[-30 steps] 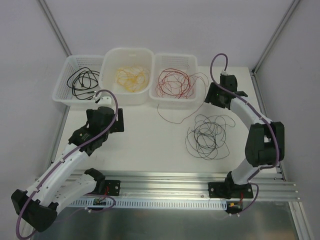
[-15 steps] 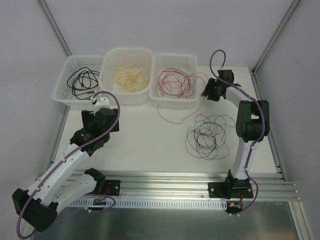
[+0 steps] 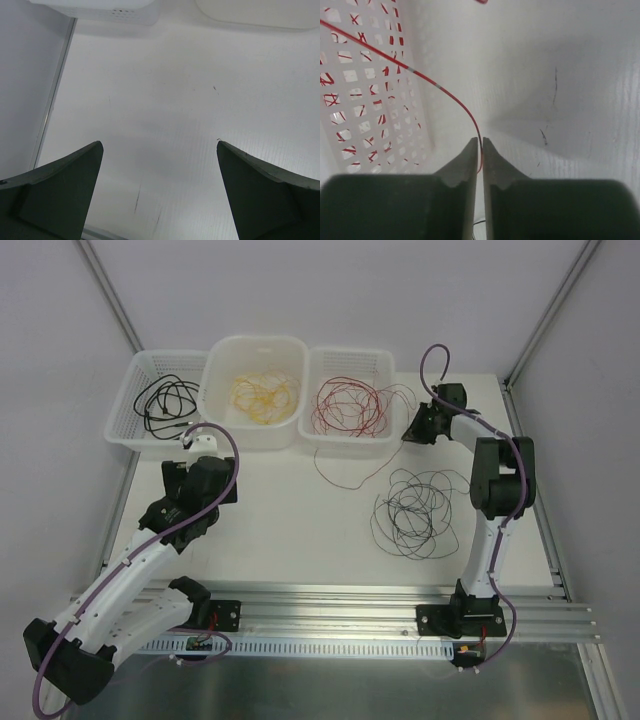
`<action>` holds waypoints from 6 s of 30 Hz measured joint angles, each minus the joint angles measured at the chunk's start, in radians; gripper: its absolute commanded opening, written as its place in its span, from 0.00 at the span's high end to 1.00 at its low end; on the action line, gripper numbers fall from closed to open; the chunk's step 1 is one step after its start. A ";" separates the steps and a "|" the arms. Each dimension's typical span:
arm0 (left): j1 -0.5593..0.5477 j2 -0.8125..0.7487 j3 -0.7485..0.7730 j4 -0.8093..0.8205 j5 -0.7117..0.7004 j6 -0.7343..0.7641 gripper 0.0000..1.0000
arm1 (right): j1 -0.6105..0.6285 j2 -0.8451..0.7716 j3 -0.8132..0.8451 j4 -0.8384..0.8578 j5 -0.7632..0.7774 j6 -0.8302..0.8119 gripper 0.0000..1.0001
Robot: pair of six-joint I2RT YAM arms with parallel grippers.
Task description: Untangle the cables
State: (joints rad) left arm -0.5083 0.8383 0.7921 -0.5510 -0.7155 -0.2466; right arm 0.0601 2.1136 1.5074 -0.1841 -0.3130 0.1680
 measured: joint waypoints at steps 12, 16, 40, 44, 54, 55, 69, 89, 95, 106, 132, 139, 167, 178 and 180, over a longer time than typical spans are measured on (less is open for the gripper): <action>0.000 -0.037 0.000 0.000 0.000 0.000 0.01 | 0.000 -0.188 -0.098 -0.080 -0.036 -0.060 1.00; 0.000 -0.052 0.000 0.000 0.000 0.000 0.01 | 0.000 -0.299 -0.085 -0.108 -0.039 -0.071 0.99; 0.000 -0.056 -0.006 0.000 0.000 0.000 0.01 | 0.179 0.009 0.597 0.105 -0.049 0.070 0.99; 0.000 -0.052 -0.006 0.000 0.001 0.000 0.01 | 0.180 0.132 0.542 0.082 0.002 0.072 0.89; 0.000 -0.035 -0.006 0.000 0.007 0.000 0.01 | 0.180 0.220 0.501 -0.011 0.027 0.052 0.31; 0.000 -0.035 -0.006 0.000 0.008 0.000 0.01 | 0.180 0.204 0.490 -0.011 0.029 0.046 0.30; 0.000 -0.037 -0.006 0.000 0.011 0.000 0.01 | 0.319 -0.297 0.227 -0.035 0.195 -0.074 0.21; 0.013 -0.049 -0.006 0.000 0.027 -0.002 0.01 | 0.716 -0.246 -0.283 0.394 0.782 0.229 0.35; 0.013 -0.050 -0.006 0.000 0.034 -0.002 0.01 | 0.719 -0.170 -0.263 0.416 0.840 0.271 0.44; 0.026 -0.050 -0.006 0.000 0.053 -0.002 0.01 | 0.719 -0.137 -0.223 0.430 0.860 0.295 0.77; 0.026 -0.058 -0.006 0.000 0.053 -0.005 0.01 | 0.617 -0.361 -0.019 0.172 0.770 0.102 0.99; 0.026 -0.058 -0.006 0.001 0.053 -0.005 0.01 | 0.449 -0.249 0.131 0.144 0.668 0.048 0.99; 0.039 -0.037 -0.006 0.001 0.116 -0.005 0.01 | 0.418 -0.576 -0.010 -0.200 0.625 -0.038 0.01; 0.039 -0.028 -0.006 0.001 0.268 -0.023 0.01 | 0.362 -1.098 -0.560 -0.476 0.698 0.078 0.00; 0.039 0.005 -0.005 0.010 0.352 -0.043 0.01 | 0.354 -1.182 -0.624 -0.536 0.715 0.098 0.00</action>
State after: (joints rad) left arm -0.4698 0.8429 0.7872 -0.5407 -0.3637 -0.2901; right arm 0.4141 0.9318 0.8829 -0.7200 0.4015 0.2657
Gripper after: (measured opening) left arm 0.991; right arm 0.993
